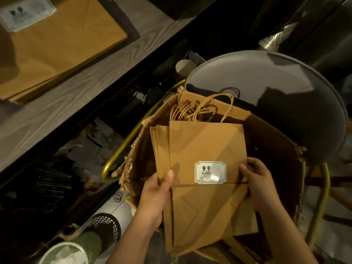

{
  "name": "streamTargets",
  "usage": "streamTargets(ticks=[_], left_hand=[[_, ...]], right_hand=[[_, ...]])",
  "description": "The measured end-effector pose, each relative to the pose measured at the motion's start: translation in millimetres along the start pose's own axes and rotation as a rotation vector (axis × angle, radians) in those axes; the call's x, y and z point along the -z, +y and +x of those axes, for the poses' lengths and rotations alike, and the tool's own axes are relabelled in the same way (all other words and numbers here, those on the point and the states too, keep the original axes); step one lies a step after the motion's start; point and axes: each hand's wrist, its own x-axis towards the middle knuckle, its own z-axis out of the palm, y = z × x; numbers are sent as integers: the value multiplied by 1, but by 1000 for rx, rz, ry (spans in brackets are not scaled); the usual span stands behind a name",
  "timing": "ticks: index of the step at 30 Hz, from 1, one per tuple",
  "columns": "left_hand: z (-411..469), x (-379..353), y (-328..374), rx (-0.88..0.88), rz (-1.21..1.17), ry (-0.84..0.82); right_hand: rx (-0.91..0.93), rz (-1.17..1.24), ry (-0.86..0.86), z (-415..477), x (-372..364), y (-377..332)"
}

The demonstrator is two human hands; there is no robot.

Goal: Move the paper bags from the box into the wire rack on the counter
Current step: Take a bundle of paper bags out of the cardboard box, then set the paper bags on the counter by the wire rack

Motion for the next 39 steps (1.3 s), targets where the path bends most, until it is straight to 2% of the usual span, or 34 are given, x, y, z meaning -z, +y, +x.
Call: streamTargets(ticks=[7, 12, 17, 20, 25, 35, 39], left_hand=[[-8, 5, 10, -61, 35, -26], [-27, -3, 30, -11, -27, -89], [-50, -2, 63, 12, -178, -94], [-72, -4, 89, -47, -227, -121], [-109, -7, 133, -163, -240, -64], [-203, 28, 200, -511, -97, 83], [-224, 52, 218, -607, -69, 204]], right_hand=[[-79, 127, -180, -17, -4, 3], [-107, 96, -241, -31, 9, -12], [-65, 6, -424, -54, 36, -54], [38, -28, -466, -74, 45, -86], [280, -8, -484, -106, 44, -142], [661, 62, -654, -173, 16, -226], [798, 33, -669, -193, -7, -255]])
